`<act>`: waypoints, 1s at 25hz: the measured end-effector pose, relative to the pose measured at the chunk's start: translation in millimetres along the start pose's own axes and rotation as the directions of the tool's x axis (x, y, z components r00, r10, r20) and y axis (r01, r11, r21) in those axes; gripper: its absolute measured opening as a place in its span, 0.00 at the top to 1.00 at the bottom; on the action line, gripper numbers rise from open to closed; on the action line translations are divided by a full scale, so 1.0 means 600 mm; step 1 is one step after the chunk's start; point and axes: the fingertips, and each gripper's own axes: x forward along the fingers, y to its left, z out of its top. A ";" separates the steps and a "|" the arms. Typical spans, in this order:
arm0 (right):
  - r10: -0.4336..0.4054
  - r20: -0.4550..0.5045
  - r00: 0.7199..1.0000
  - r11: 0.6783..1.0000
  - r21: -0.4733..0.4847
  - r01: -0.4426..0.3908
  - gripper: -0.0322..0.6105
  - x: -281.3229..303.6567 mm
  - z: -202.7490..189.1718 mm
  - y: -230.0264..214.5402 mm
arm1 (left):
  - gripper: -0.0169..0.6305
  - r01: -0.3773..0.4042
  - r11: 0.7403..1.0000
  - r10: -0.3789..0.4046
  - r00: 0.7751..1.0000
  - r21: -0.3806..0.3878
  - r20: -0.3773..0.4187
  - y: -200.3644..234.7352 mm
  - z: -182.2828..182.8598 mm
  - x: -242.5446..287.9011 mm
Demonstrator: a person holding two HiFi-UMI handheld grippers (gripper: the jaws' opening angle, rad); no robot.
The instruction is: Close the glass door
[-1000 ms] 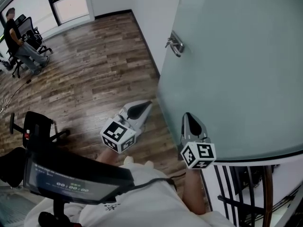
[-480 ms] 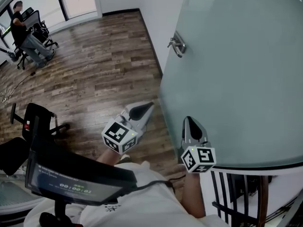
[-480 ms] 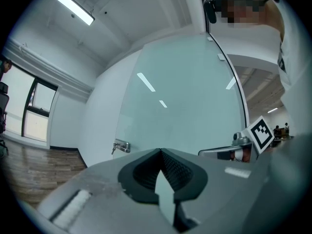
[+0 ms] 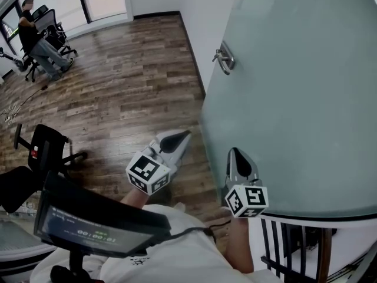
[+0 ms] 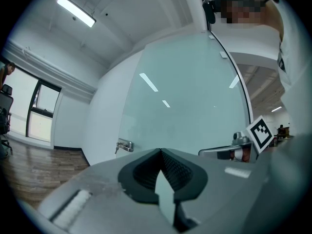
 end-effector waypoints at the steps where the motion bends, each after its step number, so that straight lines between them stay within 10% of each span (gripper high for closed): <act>1: -0.002 0.000 1.000 1.000 -0.001 0.002 0.94 -0.001 -0.001 0.001 | 0.97 0.000 1.000 0.000 1.000 -0.001 0.001 0.000 -0.001 0.000; 10: -0.037 0.020 0.999 0.999 -0.015 0.037 0.94 -0.011 0.012 -0.010 | 0.97 0.044 0.999 -0.044 0.999 0.023 0.022 -0.013 0.012 0.019; 25: -0.107 0.021 0.994 0.994 -0.032 0.108 0.94 0.242 0.074 -0.023 | 0.97 0.136 0.991 -0.136 0.991 0.018 0.000 0.216 0.046 0.149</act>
